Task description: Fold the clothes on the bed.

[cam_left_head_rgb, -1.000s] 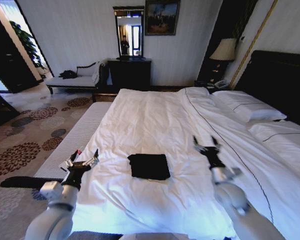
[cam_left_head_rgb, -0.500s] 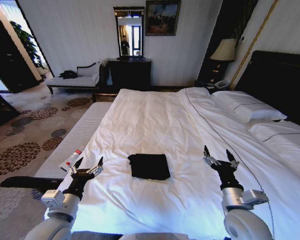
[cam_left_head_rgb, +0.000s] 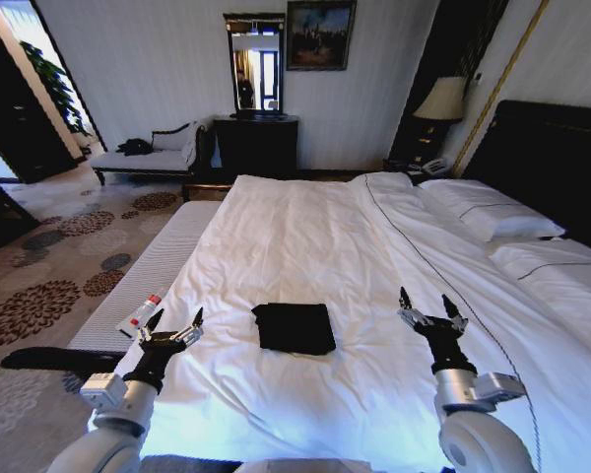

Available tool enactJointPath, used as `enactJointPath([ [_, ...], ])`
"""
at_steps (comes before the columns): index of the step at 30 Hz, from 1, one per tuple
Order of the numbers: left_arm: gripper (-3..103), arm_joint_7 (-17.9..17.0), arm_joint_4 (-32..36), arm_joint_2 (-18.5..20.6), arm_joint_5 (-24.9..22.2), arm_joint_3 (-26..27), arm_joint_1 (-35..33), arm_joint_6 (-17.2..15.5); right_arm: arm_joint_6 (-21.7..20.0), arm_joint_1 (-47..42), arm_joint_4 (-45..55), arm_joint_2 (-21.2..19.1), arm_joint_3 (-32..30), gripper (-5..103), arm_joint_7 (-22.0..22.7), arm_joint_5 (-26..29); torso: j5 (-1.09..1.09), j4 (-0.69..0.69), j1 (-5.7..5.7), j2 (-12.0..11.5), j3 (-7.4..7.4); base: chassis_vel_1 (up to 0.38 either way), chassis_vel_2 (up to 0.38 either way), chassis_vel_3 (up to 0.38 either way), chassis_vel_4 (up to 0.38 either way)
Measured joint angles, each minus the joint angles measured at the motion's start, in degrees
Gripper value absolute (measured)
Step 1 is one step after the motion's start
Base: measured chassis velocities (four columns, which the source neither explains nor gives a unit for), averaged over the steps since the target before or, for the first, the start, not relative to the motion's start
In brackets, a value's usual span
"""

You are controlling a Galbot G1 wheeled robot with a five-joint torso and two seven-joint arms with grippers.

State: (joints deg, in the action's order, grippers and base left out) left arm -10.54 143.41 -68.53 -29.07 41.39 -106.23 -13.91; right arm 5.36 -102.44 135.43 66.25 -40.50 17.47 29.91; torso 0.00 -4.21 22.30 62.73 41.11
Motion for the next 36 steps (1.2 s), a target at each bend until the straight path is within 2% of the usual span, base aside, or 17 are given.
enactJointPath([
  [36,100,0.0,-0.2,0.0,-0.1,0.0,0.1,0.0,0.1,0.1,-0.1,0.0,0.1,100,-0.1,0.1,0.00,0.00,0.00,0.0,0.00,0.000,0.000,0.000,0.000],
])
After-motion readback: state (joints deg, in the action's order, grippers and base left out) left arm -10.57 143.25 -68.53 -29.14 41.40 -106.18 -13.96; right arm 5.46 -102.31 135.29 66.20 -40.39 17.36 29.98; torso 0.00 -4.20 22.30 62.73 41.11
